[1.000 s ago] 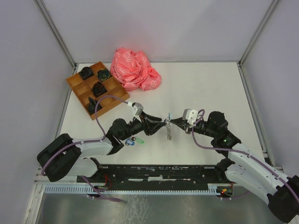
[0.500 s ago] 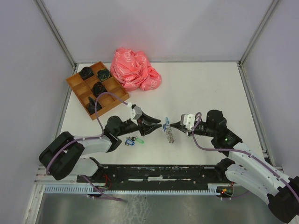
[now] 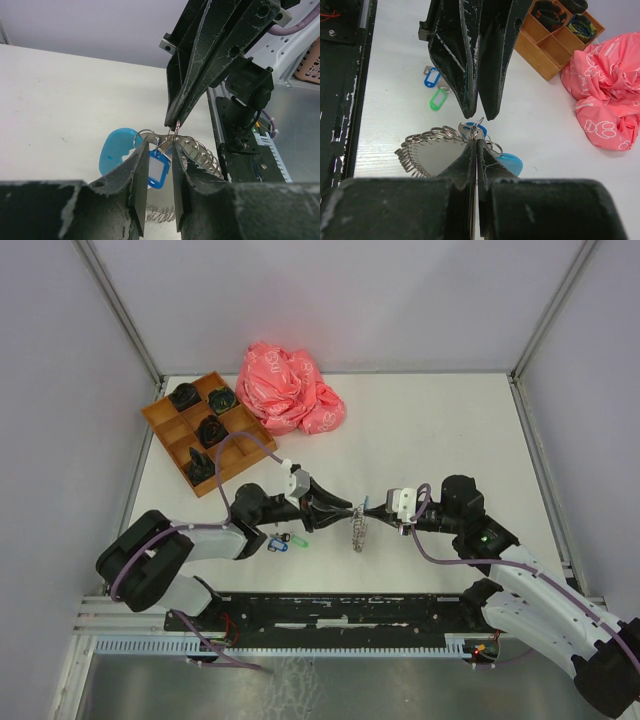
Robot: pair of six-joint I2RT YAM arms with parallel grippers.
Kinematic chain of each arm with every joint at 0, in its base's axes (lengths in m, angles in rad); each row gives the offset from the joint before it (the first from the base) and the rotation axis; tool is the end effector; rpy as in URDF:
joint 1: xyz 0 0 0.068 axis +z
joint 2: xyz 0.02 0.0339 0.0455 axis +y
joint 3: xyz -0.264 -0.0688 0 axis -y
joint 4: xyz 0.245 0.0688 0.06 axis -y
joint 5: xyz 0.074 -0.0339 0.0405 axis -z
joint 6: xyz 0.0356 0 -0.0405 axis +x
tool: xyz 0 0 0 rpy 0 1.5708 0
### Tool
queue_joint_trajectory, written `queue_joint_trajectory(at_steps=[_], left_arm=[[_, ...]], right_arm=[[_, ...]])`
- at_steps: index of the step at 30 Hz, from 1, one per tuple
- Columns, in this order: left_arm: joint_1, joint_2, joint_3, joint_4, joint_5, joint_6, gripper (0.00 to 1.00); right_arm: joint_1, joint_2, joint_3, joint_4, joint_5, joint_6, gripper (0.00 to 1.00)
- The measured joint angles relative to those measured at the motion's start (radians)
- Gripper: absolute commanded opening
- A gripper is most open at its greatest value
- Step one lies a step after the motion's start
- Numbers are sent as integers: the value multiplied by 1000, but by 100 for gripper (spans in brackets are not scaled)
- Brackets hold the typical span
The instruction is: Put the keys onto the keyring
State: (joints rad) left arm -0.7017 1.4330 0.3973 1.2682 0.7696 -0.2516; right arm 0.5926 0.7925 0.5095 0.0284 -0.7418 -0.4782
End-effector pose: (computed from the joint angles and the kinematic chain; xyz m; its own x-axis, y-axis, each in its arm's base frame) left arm 0.1804 -0.1849 0.2178 -0.0737 -0.1718 -0.9824 0.9937 0.0709 -0.0870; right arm 0.1389 0.1225 0.2654 0.2536 -0.2383 -0.9375 -0.9432 0.1540 -0.2943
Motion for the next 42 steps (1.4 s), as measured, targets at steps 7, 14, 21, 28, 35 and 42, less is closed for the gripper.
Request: queue_joint_trajectory(at_steps=[7,14,21,28,35,42], left_arm=[[0,32,5,10,2,0,30],[0,47,19,20,34,-2,18],[2,53,35,18,72,-3,3],[2,-12,93,-225,104,85,3],[-45,-127,171,-583,60,298,3],[-112,-153,229,-808,-36,451,3]], right_arm=[[0,0,0,0,-11,-3,1],[0,0,1,0,-22,-3,1],[0,0,19,-27,-29,-17,1],[0,10,66,-129,-23,-63,1],[-2,22,95,-180,-21,-77,0],[-2,32,95,-192,-21,-69,1]])
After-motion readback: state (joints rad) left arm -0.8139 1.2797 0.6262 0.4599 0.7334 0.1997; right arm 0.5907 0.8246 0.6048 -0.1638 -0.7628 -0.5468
